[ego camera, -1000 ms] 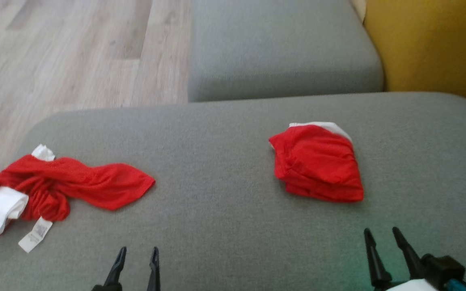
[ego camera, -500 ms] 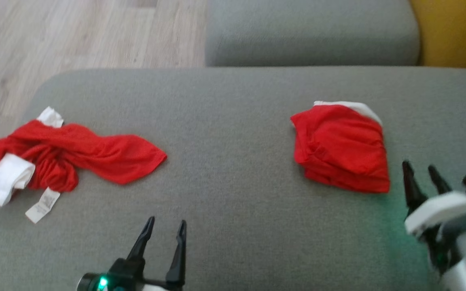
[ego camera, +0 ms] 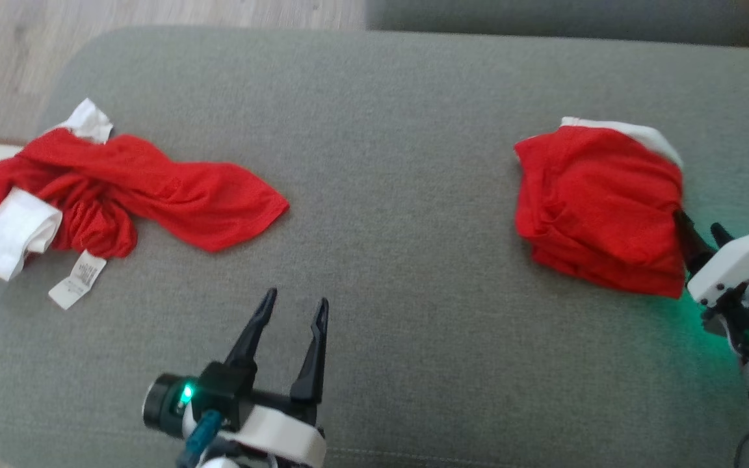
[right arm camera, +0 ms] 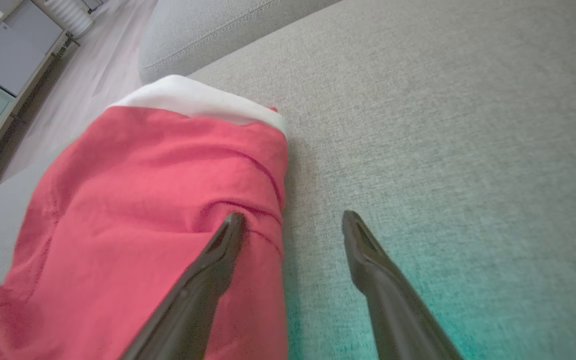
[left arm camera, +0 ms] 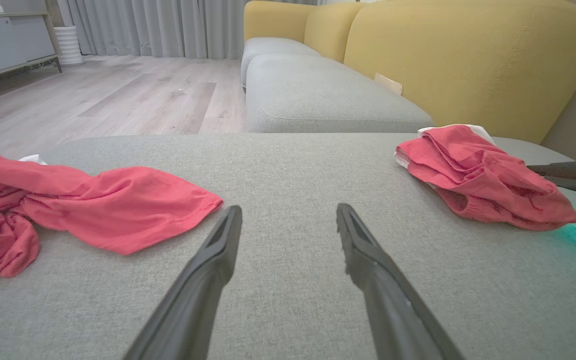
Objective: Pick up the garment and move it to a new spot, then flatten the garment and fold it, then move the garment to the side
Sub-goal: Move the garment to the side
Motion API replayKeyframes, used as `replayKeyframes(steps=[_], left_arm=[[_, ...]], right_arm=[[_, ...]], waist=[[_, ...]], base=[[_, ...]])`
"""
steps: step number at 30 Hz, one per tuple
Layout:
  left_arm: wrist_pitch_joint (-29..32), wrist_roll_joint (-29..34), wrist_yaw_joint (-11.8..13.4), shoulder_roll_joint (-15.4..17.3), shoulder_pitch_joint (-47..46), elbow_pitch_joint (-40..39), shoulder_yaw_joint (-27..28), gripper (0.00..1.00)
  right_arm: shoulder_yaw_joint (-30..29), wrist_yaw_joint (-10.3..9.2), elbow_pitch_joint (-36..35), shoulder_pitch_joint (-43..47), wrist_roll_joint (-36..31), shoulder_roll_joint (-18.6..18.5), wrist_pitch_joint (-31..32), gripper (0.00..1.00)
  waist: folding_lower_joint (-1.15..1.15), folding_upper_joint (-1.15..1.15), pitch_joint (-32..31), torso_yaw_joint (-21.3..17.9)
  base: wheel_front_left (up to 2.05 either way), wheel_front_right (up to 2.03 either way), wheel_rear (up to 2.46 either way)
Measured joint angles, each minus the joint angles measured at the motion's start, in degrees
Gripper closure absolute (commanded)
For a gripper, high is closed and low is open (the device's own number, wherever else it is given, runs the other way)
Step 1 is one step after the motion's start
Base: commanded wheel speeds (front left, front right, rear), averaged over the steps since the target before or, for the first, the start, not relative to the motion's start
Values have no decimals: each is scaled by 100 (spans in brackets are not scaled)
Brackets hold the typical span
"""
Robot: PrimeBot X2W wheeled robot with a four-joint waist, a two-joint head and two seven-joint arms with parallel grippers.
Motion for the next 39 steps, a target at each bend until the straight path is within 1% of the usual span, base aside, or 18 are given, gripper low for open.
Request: replayKeyframes(steps=[3,4,5,6,7,8,10,12,14,17,20,24,28,33,36,37,38,39], left_arm=[[0,-18,42,-4,-153,3,-5,0],[0,-18,62,-5,-201,2,-10,0],[0,-18,66,-7,-244,2,-11,0],[0,-19,73,-8,-268,-4,-9,0],[0,-19,111,-10,-274,-10,-7,0],[0,-18,110,-11,-272,-11,-7,0],[0,-18,111,-12,-272,-32,-9,0],[0,-18,122,-13,-277,-127,-9,0],[0,-19,164,-13,-311,-229,-10,0],[-1,-73,161,-14,-455,-379,-15,0],[-1,-73,153,-19,-634,-493,-29,0],[-2,-71,89,-23,-871,-622,-60,0],[-4,-67,-57,-26,-1126,-747,-80,0],[-23,-1,-145,-31,-1421,-868,-67,0],[-24,3,-151,-33,-1522,-923,-55,0],[-24,34,-164,-33,-1571,-949,-51,0],[-24,65,-204,-34,-1652,-985,-46,0],[-24,89,-240,-35,-1686,-1006,-43,0]], right_arm=[[94,0,213,-196,-2,-64,18,0],[141,0,256,-243,16,-68,55,7],[210,0,271,-272,60,-66,122,34],[293,0,272,-295,119,-53,227,69],[377,0,270,-309,188,-40,342,91],[475,0,240,-309,248,-37,426,100],[666,0,101,-304,316,-90,515,100],[842,0,-94,-303,319,-256,491,100],[1068,0,-303,-304,219,-546,431,100],[1360,0,-566,-324,-157,-1112,380,100],[1386,0,-730,-428,-333,-1549,358,100],[1243,0,-889,-732,-691,-2037,235,100],[1094,0,-979,-967,-1126,-2479,82,100],[788,0,-1283,-1058,-1722,-2628,91,100],[572,0,-1446,-1056,-2053,-2674,92,100],[424,0,-1507,-1056,-2176,-2688,92,100],[115,0,-1618,-1052,-2395,-2711,98,100],[-51,0,-1670,-1044,-2513,-2711,100,100]], waist=[[0,0,146,58],[0,0,182,73],[0,0,209,83],[0,0,226,81],[0,0,236,66],[0,0,243,46],[0,0,263,-1],[0,0,304,-49],[0,0,368,-110],[0,0,519,-223],[0,0,729,-349],[0,0,1072,-515],[0,0,1429,-673],[0,0,1829,-840],[0,0,1976,-893],[0,0,2042,-913],[0,0,2159,-945],[0,0,2212,-955]], base=[[0,0,0],[0,0,0],[0,0,0],[0,0,0],[0,0,0],[0,0,0],[0,0,0],[0,0,0],[0,0,0],[0,0,0],[0,0,0],[0,0,0],[0,0,0],[0,0,0],[0,0,0],[0,0,0],[0,0,0],[0,0,0]])
